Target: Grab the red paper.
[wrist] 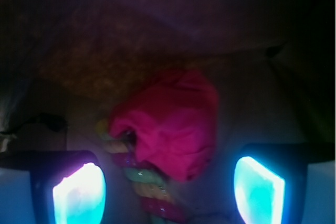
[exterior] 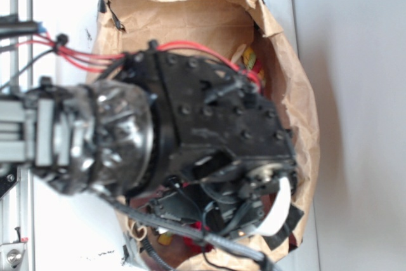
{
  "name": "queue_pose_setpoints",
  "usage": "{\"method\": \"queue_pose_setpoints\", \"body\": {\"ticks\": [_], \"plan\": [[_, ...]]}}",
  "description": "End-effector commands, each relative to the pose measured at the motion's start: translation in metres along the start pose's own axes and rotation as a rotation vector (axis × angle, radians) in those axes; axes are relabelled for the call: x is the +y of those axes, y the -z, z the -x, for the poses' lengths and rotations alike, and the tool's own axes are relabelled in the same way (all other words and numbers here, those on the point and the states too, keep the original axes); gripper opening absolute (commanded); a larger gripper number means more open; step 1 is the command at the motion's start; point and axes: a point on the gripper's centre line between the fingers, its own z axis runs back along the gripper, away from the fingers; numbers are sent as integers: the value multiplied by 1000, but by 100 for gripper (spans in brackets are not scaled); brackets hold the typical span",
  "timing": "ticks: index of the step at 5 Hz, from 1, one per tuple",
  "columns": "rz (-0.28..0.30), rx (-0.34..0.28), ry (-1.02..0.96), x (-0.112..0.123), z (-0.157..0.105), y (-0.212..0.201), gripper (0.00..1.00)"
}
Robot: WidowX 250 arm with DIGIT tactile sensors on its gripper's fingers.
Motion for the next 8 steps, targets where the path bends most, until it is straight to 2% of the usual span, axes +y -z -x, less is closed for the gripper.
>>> {"method": "queue_pose_setpoints", "body": {"ticks": [1, 2, 3, 5, 6, 8], "plan": [[-53, -50, 113, -8, -30, -1, 100], [-50, -91, 134, 2, -32, 12, 100], [-1, -118, 169, 7, -41, 26, 100], [55, -116, 196, 11, -48, 48, 100], [32, -122, 192, 9, -49, 44, 0], [9, -117, 136, -3, -48, 28, 0]]}}
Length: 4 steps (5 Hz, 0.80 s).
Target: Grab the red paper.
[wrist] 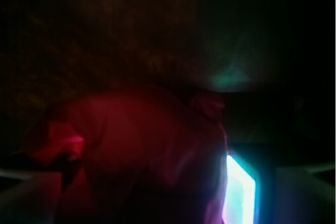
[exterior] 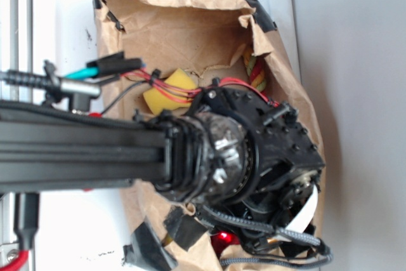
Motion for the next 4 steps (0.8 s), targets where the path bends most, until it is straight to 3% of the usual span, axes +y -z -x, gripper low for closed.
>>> {"method": "queue_pose_setpoints", "body": {"ticks": [1, 2, 3, 4], "plan": [[-156, -23, -191, -44, -21, -49, 0], [-239, -47, -429, -59, -7, -69, 0], [-281, -6, -688, -70, -4, -79, 0], [-294, -19, -959, -73, -1, -84, 0]]}}
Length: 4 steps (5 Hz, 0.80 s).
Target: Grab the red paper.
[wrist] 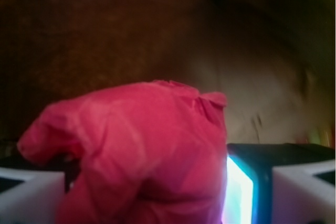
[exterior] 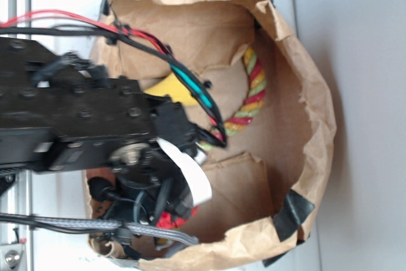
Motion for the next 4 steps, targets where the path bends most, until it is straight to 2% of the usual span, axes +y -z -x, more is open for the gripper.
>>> {"method": "queue_pose_setpoints", "body": {"ticks": [1, 2, 3, 4], "plan": [[-74, -60, -427, -10, -21, -28, 0], [-121, 2, -588, -8, -19, -41, 0], [-127, 5, -639, -4, -14, -53, 0], [-210, 60, -691, 6, -13, -71, 0]]}}
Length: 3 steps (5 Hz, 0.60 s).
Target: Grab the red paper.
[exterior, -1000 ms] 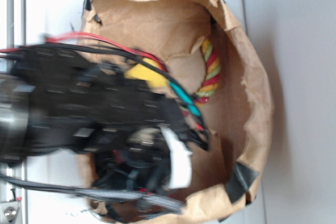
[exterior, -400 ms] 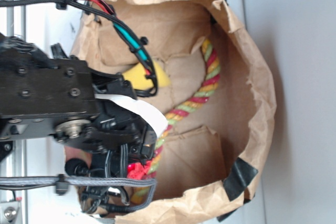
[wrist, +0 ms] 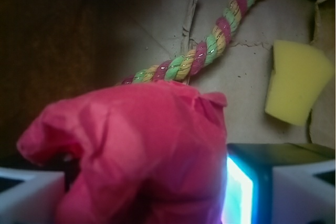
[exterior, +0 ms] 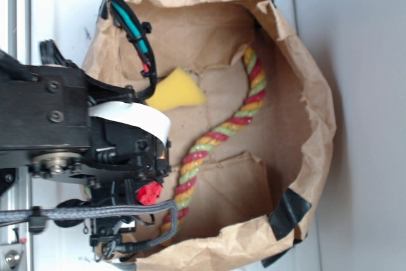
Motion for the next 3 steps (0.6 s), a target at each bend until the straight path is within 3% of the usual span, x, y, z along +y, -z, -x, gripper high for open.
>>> {"method": "queue_pose_setpoints", "body": {"ticks": [1, 3], "plan": [[-115, -22, -83, 4, -37, -42, 0], [-143, 1, -142, 24, -50, -48, 0]]}}
